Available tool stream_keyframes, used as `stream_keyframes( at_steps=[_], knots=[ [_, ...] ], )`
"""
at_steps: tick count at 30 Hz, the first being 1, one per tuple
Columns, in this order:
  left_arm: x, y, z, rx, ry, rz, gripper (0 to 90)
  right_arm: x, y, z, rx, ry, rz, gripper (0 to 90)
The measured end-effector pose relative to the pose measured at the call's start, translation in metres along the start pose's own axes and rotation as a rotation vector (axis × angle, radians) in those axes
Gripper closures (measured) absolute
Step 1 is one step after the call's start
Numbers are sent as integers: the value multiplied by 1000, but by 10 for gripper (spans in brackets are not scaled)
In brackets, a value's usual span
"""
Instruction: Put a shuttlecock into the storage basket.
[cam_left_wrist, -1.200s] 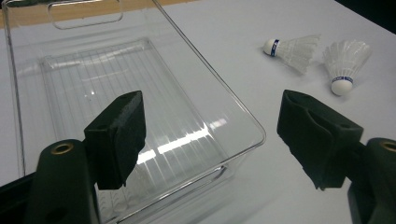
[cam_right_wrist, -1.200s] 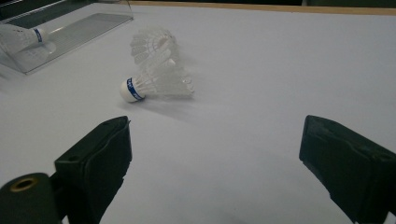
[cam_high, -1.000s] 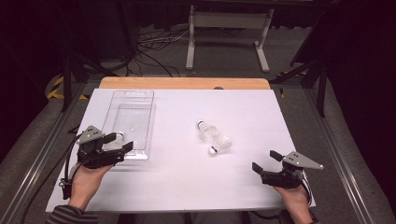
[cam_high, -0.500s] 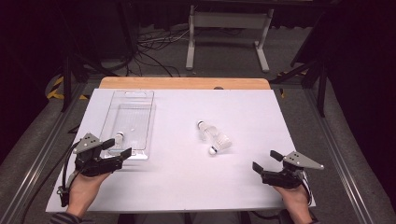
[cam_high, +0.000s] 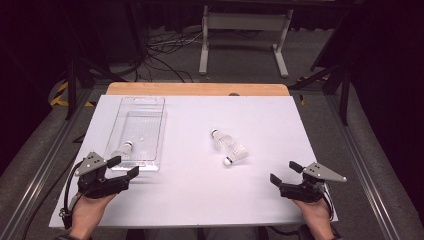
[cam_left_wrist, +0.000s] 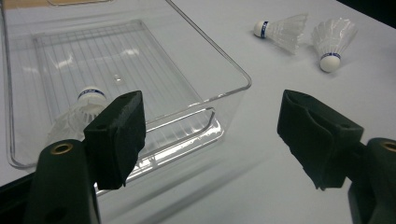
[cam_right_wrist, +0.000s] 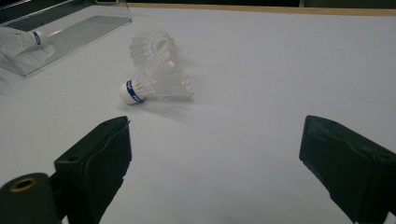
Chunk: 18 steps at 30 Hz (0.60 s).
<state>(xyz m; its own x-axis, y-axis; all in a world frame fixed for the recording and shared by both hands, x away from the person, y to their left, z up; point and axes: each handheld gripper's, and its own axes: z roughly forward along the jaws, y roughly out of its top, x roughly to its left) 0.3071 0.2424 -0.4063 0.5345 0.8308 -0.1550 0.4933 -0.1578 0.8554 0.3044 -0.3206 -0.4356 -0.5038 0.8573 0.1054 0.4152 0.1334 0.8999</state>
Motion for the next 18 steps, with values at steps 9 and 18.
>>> stream_keyframes(
  at_steps=[9, 18],
  knots=[
    [-1, -5, 2, 5, -10, -7, 246, 0, 0, 1, 0, 5, -2, 100],
    [-11, -5, 5, 7, -41, 15, 253, 0, 0, -1, -4, -1, -3, 101]
  ],
)
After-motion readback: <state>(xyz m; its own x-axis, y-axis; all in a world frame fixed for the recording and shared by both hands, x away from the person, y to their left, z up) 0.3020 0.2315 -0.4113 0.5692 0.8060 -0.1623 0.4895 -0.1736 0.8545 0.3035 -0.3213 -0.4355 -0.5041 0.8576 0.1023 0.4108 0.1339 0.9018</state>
